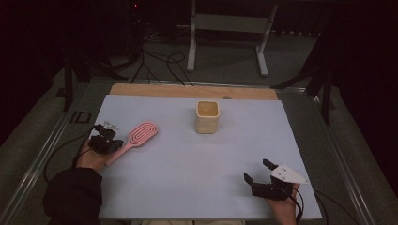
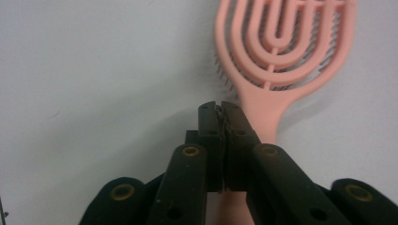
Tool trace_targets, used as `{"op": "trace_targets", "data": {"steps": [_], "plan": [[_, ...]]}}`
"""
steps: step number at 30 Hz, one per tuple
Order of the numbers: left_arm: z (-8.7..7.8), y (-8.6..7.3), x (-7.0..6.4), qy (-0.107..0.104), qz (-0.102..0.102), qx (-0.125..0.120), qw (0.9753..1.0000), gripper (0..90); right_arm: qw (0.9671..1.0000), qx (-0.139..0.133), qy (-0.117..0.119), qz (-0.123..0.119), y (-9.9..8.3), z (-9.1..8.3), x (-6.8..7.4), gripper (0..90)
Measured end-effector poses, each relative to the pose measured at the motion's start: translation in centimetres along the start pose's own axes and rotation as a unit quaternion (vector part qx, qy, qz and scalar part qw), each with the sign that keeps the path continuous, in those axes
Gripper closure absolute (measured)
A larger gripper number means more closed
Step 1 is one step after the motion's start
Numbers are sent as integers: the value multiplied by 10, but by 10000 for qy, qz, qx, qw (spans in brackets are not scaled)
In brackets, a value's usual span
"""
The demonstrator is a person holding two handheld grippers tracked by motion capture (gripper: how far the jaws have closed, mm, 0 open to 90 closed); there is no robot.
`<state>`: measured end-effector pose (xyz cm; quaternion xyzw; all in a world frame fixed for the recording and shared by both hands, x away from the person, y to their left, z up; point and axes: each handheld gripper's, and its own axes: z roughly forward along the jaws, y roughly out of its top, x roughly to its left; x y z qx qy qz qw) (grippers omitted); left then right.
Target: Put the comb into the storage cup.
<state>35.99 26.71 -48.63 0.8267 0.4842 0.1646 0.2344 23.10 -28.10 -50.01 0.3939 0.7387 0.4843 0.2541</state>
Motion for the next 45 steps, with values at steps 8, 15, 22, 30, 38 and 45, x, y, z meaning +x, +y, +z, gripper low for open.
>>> {"op": "trace_targets", "data": {"steps": [8, 15, 22, 30, 38, 45], "plan": [[-20, 2, 0, -93, -175, -684, 9975, 571, 10000, 15, -13, 3, 0, 0, 0, 87], [-42, -1, -4, 17, -231, -1409, 9898, 271, 10000, -5, -9, -5, 0, 0, 0, 87], [-71, -25, -15, -57, -421, -2457, 9684, 150, 10000, -46, 1, -9, 0, -1, 0, 87], [-94, -60, -29, 12, -401, -3018, 9525, 11, 10000, -83, 37, -14, 0, -1, 1, 87], [-95, -86, -46, 216, -200, -3145, 9488, 0, 9998, -177, 82, -27, 1, -2, 3, 87], [-89, -99, -46, 185, -341, -3173, 9475, 0, 9994, -327, 114, 1, 3, -6, 3, 87]]}}
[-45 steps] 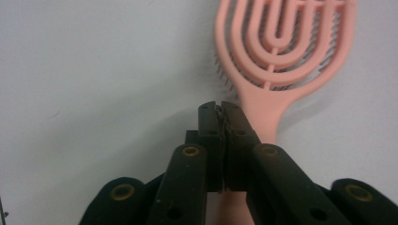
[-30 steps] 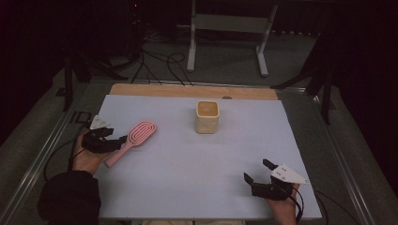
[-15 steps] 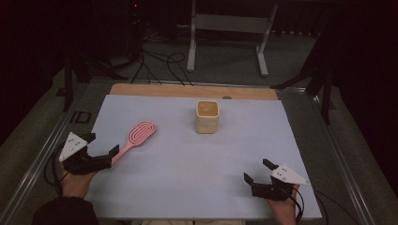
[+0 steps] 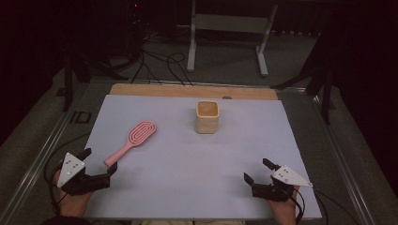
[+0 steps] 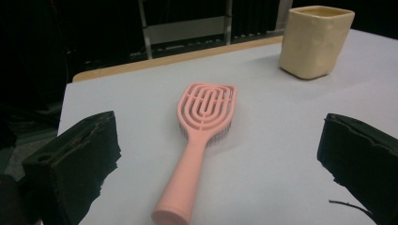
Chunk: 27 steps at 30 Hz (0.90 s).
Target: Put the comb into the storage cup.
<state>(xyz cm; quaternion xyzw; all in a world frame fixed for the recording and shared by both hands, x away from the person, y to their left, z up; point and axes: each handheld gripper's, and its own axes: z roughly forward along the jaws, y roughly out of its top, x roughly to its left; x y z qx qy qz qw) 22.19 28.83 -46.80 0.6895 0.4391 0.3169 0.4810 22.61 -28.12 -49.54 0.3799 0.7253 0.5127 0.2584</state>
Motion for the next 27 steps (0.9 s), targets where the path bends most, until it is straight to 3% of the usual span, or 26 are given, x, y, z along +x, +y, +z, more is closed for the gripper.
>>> {"op": "trace_targets", "data": {"steps": [10, 18, 27], "plan": [[4, -6, 1, 87, -15, 50, 9999, 0, 9999, -142, 11, -85, 2, -3, 0, 87], [8, -6, 2, 104, -24, 125, 9999, 0, 9997, -221, -32, -34, 5, -6, -9, 87], [20, 7, 7, 19, -112, 464, 9989, 0, 9998, -208, -12, -63, 8, -5, -11, 87]]}}
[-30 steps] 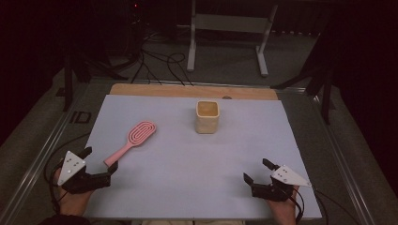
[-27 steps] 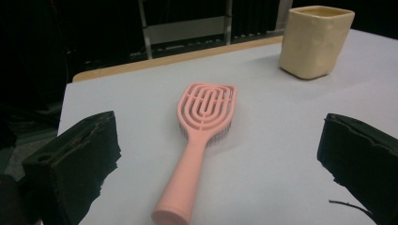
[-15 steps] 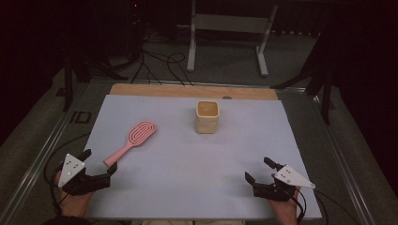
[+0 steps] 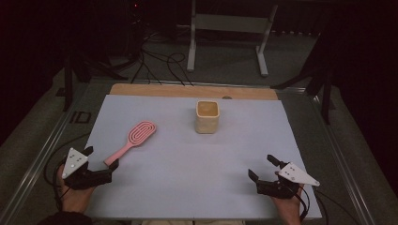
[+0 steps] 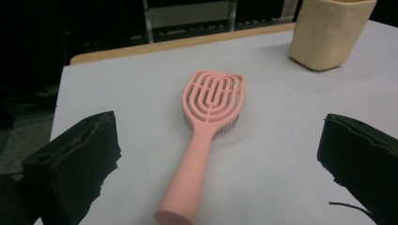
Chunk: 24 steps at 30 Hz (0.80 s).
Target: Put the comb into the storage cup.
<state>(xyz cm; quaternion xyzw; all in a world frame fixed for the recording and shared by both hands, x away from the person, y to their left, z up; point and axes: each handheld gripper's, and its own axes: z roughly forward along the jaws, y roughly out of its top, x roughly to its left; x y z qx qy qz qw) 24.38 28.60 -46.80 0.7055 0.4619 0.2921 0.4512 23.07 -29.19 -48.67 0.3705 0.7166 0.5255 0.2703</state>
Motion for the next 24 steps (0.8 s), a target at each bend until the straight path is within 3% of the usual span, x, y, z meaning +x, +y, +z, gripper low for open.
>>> {"op": "trace_targets", "data": {"steps": [7, 13, 15, 16, 17, 22, 23, 24], "plan": [[16, 13, 5, 6, 93, 405, 9991, 0, 10000, 60, 7, 9, -3, 2, -1, 87], [30, 24, 10, 57, 252, 793, 9965, 0, 10000, 80, -4, 24, -5, 2, 0, 87], [36, 28, 12, 39, 280, 929, 9953, 0, 10000, 85, -13, 22, -6, 2, 1, 87], [41, 31, 14, 59, 347, 1084, 9935, 0, 10000, 85, -25, 31, -6, 2, 1, 87], [41, 31, 14, 59, 347, 1084, 9935, 0, 10000, 85, -25, 31, -6, 2, 1, 87], [56, 39, 16, 67, 551, 1485, 9874, 0, 9999, 81, -24, 60, -7, 2, 0, 87], [56, 39, 16, 67, 551, 1485, 9874, 0, 9999, 81, -24, 60, -7, 2, 0, 87], [61, 42, 16, 43, 600, 1595, 9854, 0, 9999, 91, -10, 67, -8, 2, 0, 87]]}}
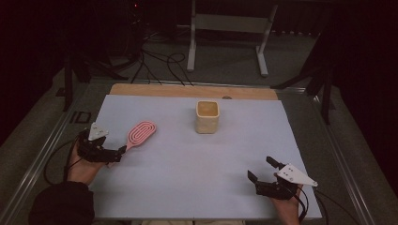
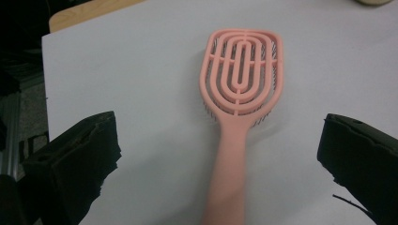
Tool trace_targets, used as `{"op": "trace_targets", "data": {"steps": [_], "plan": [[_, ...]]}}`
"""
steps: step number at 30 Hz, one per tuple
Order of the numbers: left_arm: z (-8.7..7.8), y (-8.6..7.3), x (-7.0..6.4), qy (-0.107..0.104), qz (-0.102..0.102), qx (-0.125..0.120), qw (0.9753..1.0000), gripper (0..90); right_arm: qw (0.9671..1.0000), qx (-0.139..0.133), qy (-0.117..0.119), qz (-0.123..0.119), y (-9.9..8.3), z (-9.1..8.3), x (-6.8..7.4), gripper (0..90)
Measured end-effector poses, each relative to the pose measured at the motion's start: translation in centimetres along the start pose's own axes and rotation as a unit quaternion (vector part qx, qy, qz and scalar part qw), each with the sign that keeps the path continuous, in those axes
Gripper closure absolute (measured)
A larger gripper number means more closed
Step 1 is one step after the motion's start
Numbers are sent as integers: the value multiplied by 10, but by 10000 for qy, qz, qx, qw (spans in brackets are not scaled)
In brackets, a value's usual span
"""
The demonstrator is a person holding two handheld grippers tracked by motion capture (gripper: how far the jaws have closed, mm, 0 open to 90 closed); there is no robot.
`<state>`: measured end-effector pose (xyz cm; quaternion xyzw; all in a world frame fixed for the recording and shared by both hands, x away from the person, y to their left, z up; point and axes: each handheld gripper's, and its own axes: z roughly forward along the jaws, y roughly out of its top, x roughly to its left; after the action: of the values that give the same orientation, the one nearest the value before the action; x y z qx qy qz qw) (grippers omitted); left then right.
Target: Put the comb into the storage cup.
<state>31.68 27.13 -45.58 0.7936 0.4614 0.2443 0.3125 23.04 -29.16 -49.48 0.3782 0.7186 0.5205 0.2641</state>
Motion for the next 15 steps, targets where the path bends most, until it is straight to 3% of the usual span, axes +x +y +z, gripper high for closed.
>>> {"op": "trace_targets", "data": {"steps": [7, 10, 15], "plan": [[10, 11, 1, -38, 184, 261, 9995, 0, 10000, 18, 2, 5, -1, 1, 1, 87], [17, 18, 0, -39, 364, 456, 9983, 0, 10000, 20, -3, 15, -1, 1, 0, 87], [24, 23, -1, -63, 415, 640, 9971, 0, 10000, 34, -2, 15, -1, 1, 0, 87]]}}
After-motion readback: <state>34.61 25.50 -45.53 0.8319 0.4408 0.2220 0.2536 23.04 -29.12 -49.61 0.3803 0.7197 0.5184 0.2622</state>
